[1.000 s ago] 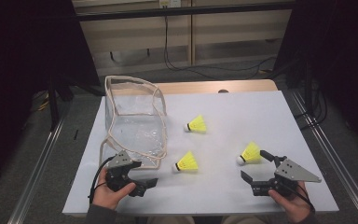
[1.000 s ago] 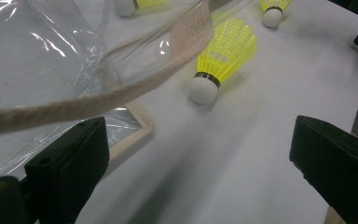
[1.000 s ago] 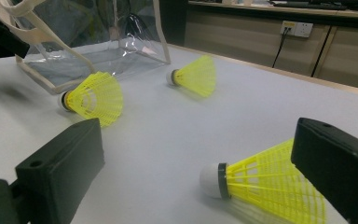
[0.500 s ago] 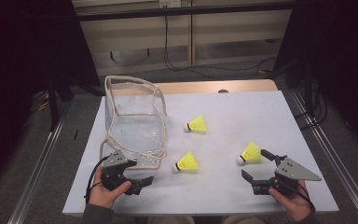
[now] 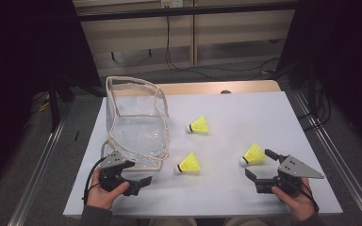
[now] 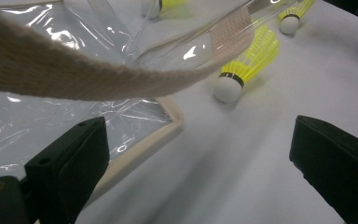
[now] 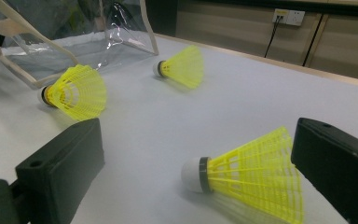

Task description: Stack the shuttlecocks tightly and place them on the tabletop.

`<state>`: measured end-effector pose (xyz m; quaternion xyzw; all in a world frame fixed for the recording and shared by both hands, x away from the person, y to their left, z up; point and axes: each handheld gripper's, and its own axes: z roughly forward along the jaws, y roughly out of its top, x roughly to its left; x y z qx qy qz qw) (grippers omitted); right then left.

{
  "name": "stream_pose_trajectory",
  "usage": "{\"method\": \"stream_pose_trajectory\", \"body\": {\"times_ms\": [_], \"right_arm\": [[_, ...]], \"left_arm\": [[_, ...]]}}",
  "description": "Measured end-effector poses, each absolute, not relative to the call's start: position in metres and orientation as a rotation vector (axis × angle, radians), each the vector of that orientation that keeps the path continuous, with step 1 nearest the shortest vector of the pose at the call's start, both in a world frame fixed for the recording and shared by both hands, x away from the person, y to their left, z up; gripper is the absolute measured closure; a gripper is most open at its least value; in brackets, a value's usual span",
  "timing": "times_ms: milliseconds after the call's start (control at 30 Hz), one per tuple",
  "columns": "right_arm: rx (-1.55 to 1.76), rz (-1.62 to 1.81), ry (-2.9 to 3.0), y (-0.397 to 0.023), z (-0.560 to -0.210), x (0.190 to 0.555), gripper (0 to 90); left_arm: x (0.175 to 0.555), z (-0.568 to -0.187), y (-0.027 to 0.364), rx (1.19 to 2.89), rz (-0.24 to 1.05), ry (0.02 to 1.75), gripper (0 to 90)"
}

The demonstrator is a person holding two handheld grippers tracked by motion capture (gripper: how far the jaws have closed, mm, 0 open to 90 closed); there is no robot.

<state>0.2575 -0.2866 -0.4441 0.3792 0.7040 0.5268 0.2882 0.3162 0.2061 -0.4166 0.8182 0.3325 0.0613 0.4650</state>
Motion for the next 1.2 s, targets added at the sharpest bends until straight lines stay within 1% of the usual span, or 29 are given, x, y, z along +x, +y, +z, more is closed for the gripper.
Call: {"method": "stream_pose_trajectory", "body": {"times_ms": [1200], "right_arm": [[1.125, 1.275, 1.935, -0.3, -0.443, 0.289, 2.3]], "left_arm": [[0.32, -0.418, 0.209, 2.012, 0.171, 0.827, 4.8]]}}
